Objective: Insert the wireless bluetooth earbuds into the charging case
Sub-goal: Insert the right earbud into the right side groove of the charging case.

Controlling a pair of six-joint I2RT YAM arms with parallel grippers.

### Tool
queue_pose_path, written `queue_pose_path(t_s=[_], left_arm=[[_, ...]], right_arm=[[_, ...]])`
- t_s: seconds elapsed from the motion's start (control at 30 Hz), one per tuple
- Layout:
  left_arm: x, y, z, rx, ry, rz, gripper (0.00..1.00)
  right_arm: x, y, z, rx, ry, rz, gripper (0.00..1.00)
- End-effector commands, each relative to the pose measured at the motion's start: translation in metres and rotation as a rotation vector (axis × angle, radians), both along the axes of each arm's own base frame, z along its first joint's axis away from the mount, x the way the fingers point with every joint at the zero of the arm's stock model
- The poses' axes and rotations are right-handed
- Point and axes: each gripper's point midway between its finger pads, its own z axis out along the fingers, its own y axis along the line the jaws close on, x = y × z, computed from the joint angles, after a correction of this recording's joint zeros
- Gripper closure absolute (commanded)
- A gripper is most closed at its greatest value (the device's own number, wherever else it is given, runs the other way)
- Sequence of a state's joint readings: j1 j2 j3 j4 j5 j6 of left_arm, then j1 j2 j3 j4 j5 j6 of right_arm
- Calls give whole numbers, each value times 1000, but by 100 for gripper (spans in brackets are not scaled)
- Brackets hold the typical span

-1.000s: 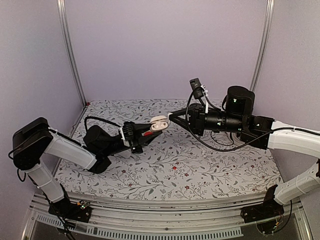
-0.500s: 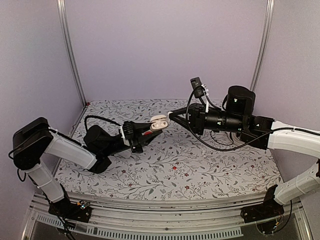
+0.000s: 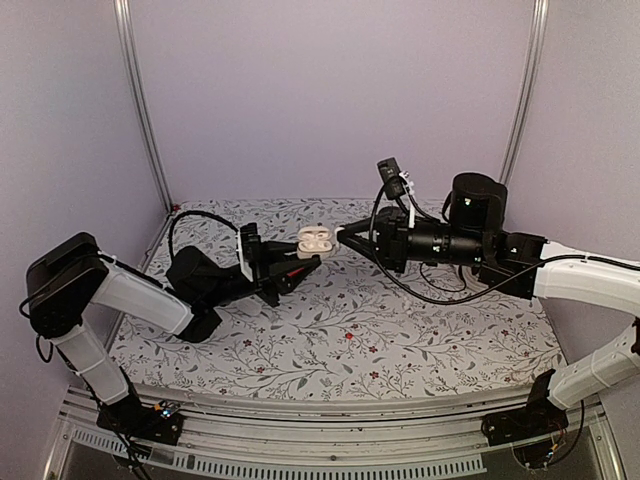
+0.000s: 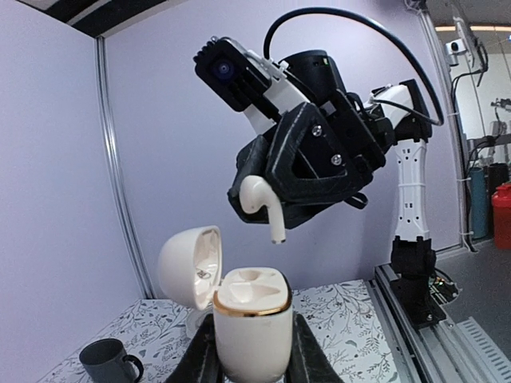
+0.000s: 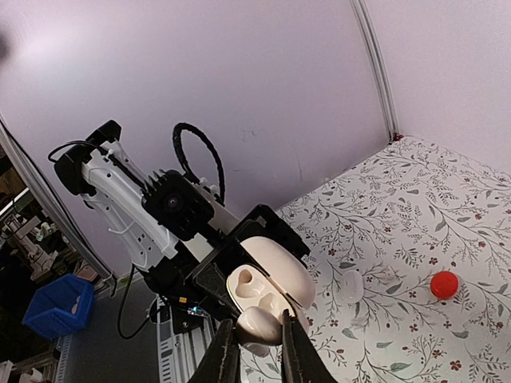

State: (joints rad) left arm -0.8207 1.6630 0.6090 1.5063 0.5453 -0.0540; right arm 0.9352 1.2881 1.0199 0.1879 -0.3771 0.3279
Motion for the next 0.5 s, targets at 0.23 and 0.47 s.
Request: queue_pose_path(t_s=[0.23, 0.47], left_arm=[[-29, 19, 47, -182, -26, -162, 100], [-26, 20, 48, -208, 45, -207, 100]], right_arm=[[-2, 9, 7, 1, -40, 40, 82], [-8, 11, 12, 13, -48, 73, 82]])
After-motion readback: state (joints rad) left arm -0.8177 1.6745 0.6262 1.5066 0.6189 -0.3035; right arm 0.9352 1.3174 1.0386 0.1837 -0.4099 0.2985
